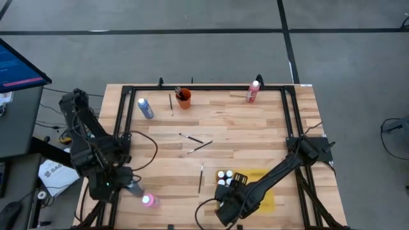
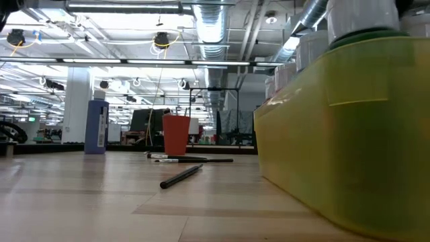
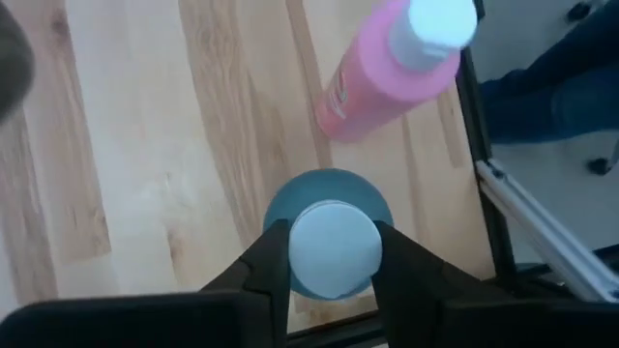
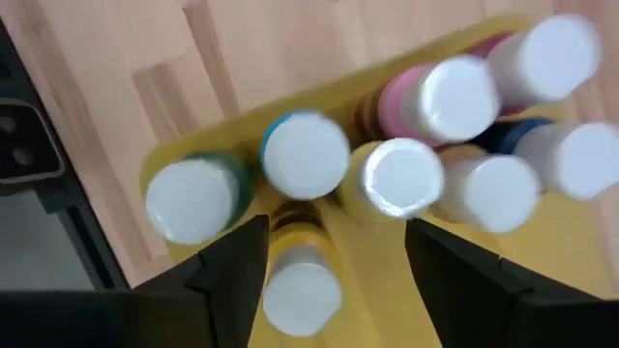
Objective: Pick & Place Paint Supplies
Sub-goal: Put the black paint bottle into the yellow bin
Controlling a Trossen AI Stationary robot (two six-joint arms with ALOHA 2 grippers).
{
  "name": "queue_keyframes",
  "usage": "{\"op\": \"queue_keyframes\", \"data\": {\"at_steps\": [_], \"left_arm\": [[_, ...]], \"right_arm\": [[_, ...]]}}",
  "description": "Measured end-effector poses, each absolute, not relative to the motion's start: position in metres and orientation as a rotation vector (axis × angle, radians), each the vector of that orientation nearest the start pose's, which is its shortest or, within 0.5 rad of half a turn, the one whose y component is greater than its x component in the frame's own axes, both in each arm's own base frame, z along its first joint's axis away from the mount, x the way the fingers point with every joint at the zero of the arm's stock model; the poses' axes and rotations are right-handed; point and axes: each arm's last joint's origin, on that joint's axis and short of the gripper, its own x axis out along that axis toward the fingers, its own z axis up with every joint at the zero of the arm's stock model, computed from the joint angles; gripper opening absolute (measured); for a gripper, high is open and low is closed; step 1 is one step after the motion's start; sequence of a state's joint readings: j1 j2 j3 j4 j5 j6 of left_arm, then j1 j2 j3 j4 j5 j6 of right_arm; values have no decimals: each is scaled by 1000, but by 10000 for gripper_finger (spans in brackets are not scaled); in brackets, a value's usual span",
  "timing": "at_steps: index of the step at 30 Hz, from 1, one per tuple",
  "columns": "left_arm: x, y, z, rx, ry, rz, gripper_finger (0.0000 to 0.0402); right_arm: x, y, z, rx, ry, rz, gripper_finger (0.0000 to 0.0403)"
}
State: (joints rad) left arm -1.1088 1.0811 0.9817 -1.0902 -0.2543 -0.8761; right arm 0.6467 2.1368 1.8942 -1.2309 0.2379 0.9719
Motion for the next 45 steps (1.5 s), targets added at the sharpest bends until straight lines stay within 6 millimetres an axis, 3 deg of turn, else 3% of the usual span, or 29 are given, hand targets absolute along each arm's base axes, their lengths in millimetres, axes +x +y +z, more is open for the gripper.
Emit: {"op": "queue_keyframes", "data": {"at_steps": [7, 12, 19, 25, 32, 37, 45], "left_arm": [[89, -143, 293, -62, 1109, -257, 96], [92, -129, 300, -80, 1067, -256, 97], [103, -111, 305, -67, 1014, -219, 97], [121, -102, 318, 6, 958, -195, 98], [149, -86, 334, 39, 845, -85, 98], [166, -76, 341, 47, 740, -58, 98], [182, -60, 352, 71, 599, -6, 98]], "right_arm": [[343, 236, 250, 173, 1261, -310, 221], [341, 222, 275, 162, 1219, -258, 209], [347, 180, 319, 128, 1019, -290, 204], [377, 140, 348, 140, 769, -251, 216], [418, 105, 355, 115, 567, -169, 241], [436, 92, 353, 49, 485, -112, 245], [444, 89, 338, 27, 526, -105, 245]]}}
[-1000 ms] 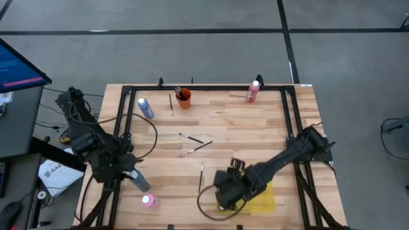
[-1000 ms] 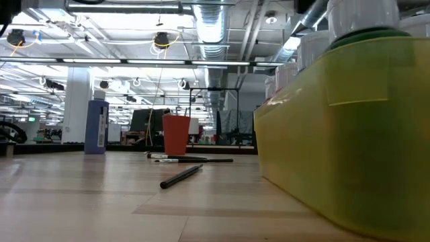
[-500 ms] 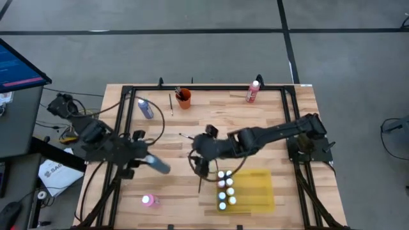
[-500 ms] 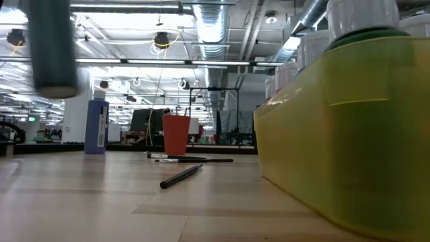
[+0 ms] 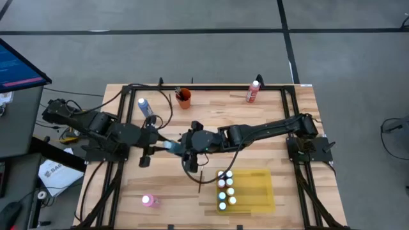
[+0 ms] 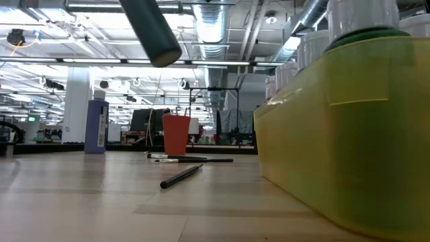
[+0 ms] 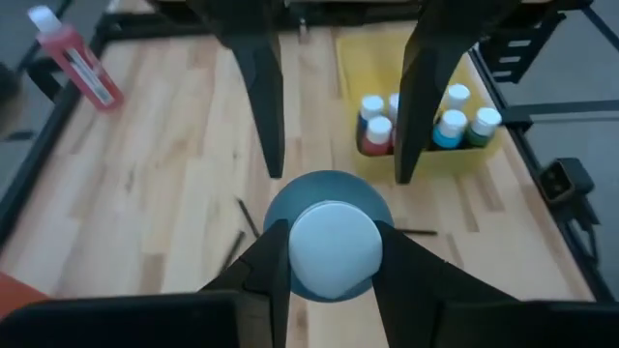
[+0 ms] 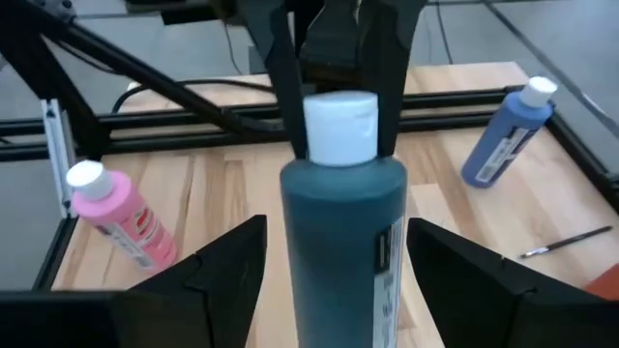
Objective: Pick & Place Paint Supplies
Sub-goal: Put the black paint bottle into the yellow bin
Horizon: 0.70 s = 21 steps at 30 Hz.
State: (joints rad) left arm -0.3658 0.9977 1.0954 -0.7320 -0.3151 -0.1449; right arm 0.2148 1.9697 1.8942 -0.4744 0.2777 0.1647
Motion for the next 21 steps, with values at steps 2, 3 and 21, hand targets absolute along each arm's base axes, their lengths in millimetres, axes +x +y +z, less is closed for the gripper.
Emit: {"op": "queue_keyframes", "data": {"at_steps": [2, 3, 21], "left_arm": [[187, -58, 353, 92, 588, 3, 98], [189, -57, 352, 98, 586, 8, 98], [207, -57, 350, 118, 550, -13, 98]], "right_arm": [[444, 89, 339, 21, 524, -102, 245], [444, 89, 339, 18, 524, -102, 245], [441, 85, 334, -9, 586, -120, 245]]}}
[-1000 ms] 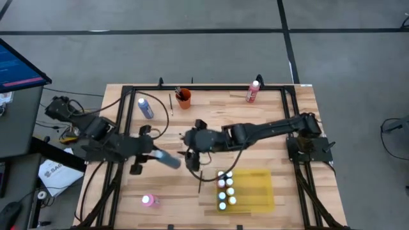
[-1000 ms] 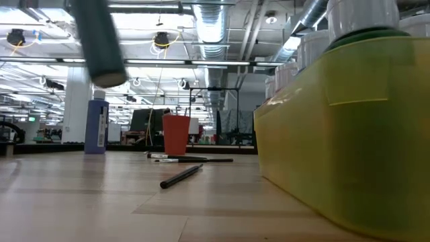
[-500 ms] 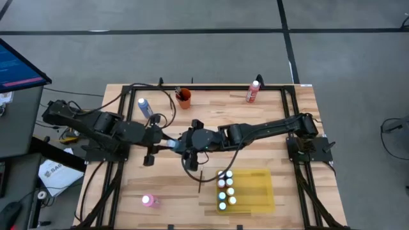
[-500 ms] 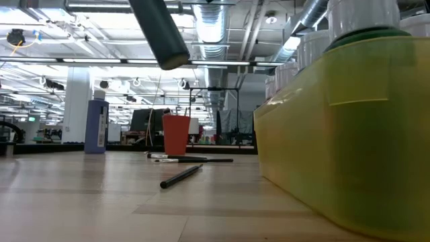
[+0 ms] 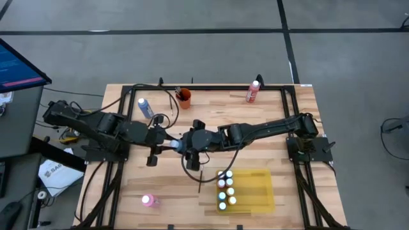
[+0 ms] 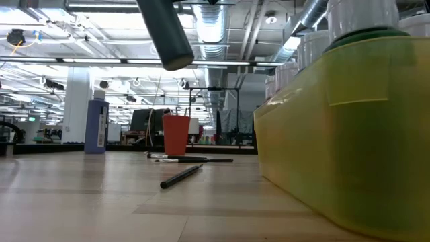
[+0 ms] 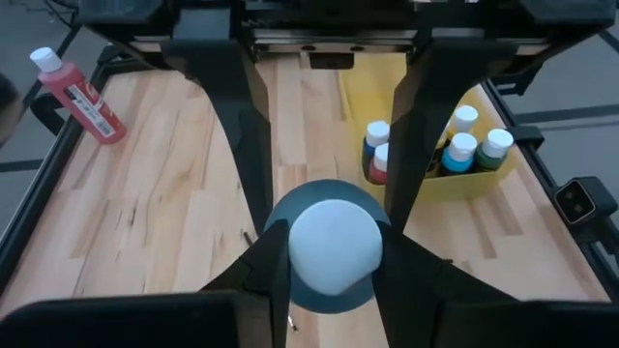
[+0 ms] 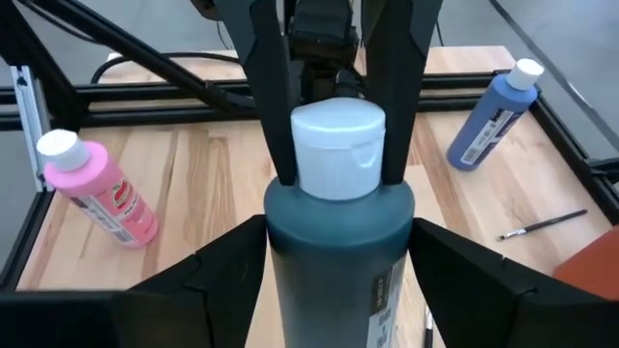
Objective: Pick & Place Paint Supplies
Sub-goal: Put the black paint bottle into the yellow bin
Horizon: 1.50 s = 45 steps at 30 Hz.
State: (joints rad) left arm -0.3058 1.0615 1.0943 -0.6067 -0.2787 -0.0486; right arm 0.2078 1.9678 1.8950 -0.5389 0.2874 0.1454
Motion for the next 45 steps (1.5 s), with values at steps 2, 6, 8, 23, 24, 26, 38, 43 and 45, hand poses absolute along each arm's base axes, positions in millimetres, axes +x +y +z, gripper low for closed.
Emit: {"op": "queue_keyframes", "data": {"at_steps": [2, 6, 8, 23, 24, 26, 38, 43, 45], "left_arm": [[209, -58, 350, 117, 546, -13, 98], [211, -58, 352, 108, 515, -13, 98], [211, -58, 352, 108, 514, -11, 98], [212, -58, 354, 105, 490, 2, 98], [213, -58, 354, 105, 490, 2, 99], [213, -58, 354, 107, 489, 11, 104], [211, -57, 355, 122, 483, 28, 118], [204, -55, 366, 108, 413, 36, 141], [198, -52, 372, 103, 384, 54, 152]], "right_arm": [[441, 84, 334, -15, 594, -117, 245], [441, 83, 335, -12, 585, -119, 245], [441, 82, 335, -14, 581, -120, 245], [442, 81, 336, -27, 574, -117, 209], [442, 81, 336, -27, 574, -117, 202], [442, 81, 336, -28, 574, -117, 190], [442, 81, 336, -28, 570, -120, 177], [441, 81, 339, -18, 560, -122, 172], [439, 81, 337, -25, 588, -123, 172]]}}
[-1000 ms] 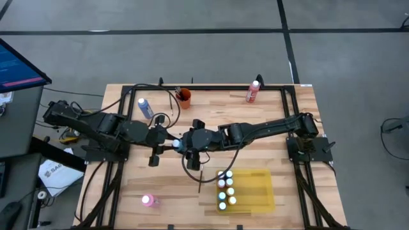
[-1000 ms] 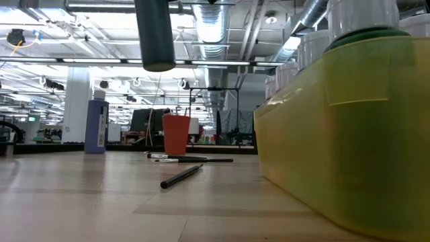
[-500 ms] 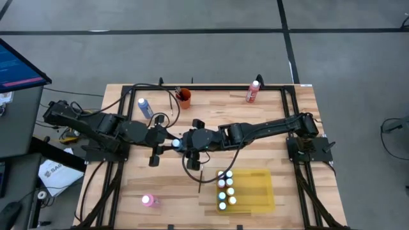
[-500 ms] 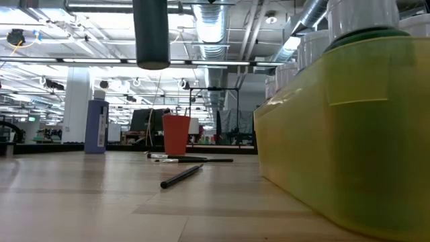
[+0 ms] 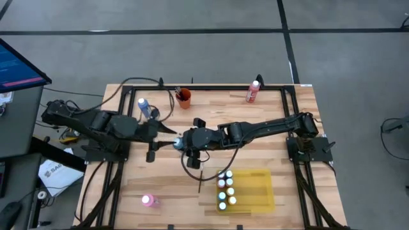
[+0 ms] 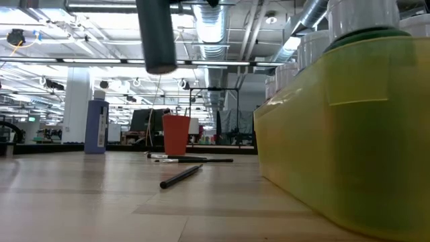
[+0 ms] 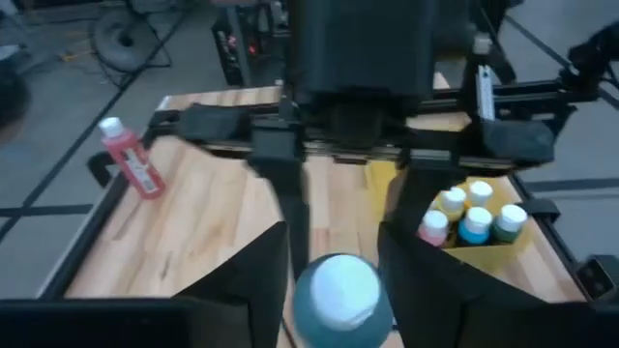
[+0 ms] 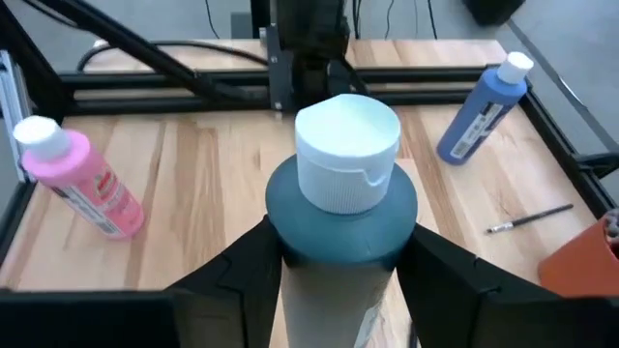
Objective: Pick & Place Paint Supplies
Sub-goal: Put the black paint bottle into the yellow bin
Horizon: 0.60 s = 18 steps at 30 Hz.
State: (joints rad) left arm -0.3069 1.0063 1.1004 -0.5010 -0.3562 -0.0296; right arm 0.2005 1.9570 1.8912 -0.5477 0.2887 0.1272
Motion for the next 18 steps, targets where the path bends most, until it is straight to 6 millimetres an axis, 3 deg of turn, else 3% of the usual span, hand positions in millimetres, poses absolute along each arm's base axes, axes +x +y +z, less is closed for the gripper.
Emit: {"op": "queue_keyframes", "data": {"at_steps": [11, 14, 18], "left_arm": [[160, -38, 393, 76, 265, 143, 183], [152, -35, 396, 69, 242, 158, 182], [145, -32, 399, 61, 219, 168, 180]], "right_arm": [[431, 88, 339, -22, 619, -113, 170], [418, 93, 344, -24, 675, -106, 170], [389, 100, 367, -8, 681, -129, 170]]}}
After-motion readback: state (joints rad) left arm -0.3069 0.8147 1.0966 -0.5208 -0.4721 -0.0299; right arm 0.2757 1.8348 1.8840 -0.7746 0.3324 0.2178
